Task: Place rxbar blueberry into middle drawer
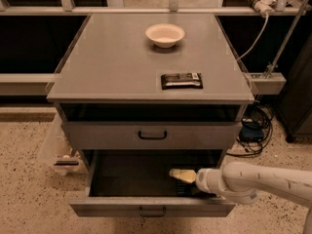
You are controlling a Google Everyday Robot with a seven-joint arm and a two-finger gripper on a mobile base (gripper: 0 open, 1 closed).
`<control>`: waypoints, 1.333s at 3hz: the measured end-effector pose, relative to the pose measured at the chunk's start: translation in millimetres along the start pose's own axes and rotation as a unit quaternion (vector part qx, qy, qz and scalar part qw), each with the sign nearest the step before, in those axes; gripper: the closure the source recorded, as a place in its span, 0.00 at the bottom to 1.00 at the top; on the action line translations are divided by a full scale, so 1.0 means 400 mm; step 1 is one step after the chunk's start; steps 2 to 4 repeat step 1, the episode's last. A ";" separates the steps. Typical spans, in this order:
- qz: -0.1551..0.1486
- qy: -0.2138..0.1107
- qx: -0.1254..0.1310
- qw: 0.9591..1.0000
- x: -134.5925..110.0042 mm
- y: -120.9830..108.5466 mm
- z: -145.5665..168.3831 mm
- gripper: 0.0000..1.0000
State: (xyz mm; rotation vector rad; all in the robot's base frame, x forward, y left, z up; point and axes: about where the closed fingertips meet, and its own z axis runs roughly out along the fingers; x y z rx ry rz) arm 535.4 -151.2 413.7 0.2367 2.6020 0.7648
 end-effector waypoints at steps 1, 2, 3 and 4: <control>0.000 0.000 0.000 1.000 0.000 0.000 0.000 0.00; 0.000 0.000 0.000 1.000 0.000 0.000 0.000 0.00; 0.000 0.000 0.000 1.000 0.000 0.000 0.000 0.00; 0.000 0.000 0.000 1.000 0.000 0.000 0.000 0.00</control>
Offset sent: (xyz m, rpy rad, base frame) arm 0.0000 0.0000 0.0000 0.0000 0.0000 0.0000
